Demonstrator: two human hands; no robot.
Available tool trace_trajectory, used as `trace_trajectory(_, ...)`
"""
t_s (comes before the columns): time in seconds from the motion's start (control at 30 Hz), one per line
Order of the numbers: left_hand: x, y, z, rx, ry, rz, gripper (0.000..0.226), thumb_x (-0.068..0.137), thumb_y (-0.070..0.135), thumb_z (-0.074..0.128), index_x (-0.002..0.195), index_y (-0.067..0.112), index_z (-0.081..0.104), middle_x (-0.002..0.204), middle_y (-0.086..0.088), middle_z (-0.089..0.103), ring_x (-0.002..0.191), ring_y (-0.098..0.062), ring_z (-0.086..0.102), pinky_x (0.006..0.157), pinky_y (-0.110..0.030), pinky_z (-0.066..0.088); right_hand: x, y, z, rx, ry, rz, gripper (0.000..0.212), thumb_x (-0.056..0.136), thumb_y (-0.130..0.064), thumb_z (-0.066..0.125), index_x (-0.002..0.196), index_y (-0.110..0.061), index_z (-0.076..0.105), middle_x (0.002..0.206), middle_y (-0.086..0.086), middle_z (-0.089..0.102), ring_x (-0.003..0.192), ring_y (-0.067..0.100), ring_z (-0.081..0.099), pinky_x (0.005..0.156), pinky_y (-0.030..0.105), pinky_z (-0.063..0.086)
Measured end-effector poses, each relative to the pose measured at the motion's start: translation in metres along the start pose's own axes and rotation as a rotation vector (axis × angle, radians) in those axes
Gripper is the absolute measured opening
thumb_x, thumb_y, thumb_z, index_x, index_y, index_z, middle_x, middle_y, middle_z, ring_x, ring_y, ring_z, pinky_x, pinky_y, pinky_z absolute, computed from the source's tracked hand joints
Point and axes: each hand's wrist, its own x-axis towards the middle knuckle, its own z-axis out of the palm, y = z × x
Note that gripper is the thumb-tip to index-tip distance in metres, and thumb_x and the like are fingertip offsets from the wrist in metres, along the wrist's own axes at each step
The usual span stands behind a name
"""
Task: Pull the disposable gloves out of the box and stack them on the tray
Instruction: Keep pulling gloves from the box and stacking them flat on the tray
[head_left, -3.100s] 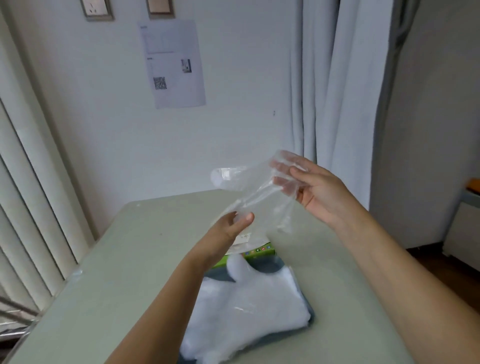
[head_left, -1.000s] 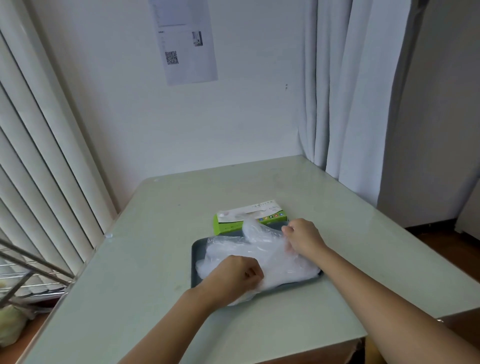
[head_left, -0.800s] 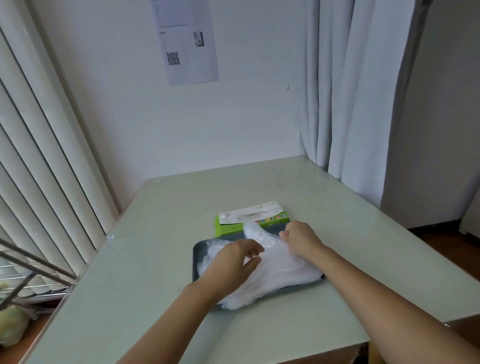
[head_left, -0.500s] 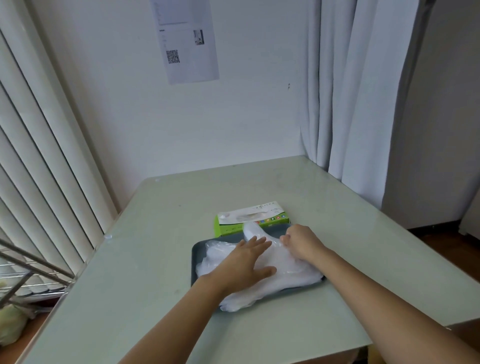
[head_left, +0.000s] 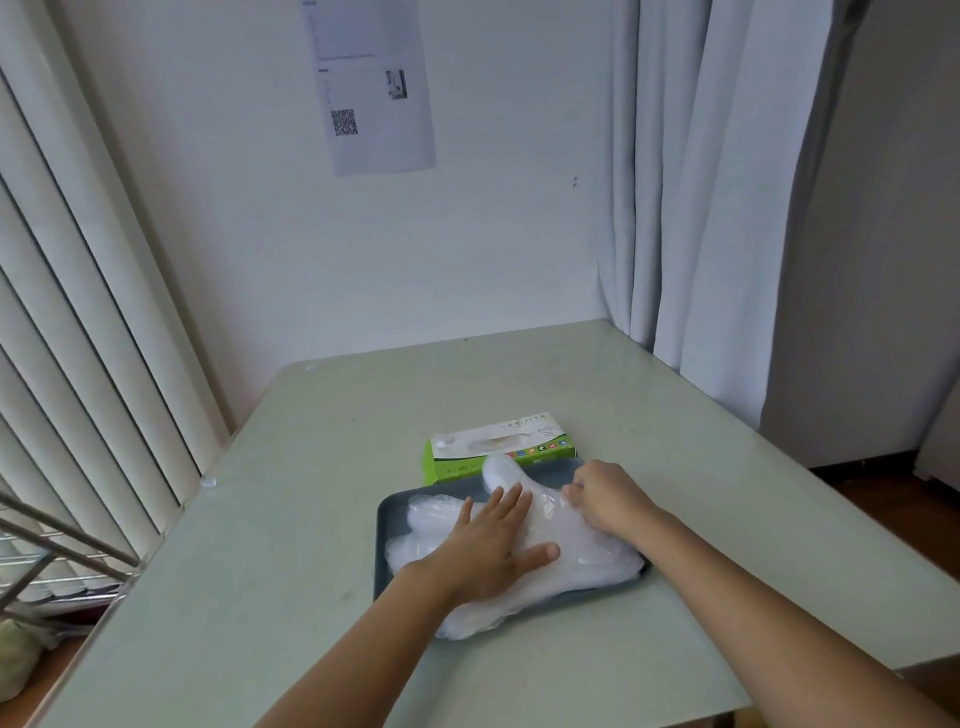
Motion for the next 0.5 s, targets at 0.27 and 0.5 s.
trace_trajectory(0.27,0.001,-0.004,0.017,0.062,0.020,-0.032,0.086,0.092,0.069,0.028,0.155,0.020,-0.006,0.161,0.005,-0.011,0.148,-0.017,-0.012,0.118,-0.051,-0.008,-0.029,-0.025,-0.012,-0.033,0.444,-0.065,0.038,0.100,-0.036,0.041,0.126,-0.008,0.042,0.127,0.011,0.047,0.116,0.029,0.049,0.084,0.035,0.041)
trace_trajectory(0.5,0.000,-0.001,0.017,0.179,0.034,-0.004,0.074,0.097,0.053,0.035,0.155,0.025,-0.002,0.162,0.003,-0.007,0.148,-0.017,-0.014,0.116,-0.053,-0.006,-0.056,-0.060,0.031,0.604,-0.128,-0.156,0.043,0.104,-0.026,0.032,0.144,-0.012,0.034,0.147,0.008,0.042,0.133,0.020,0.039,0.105,0.026,0.031)
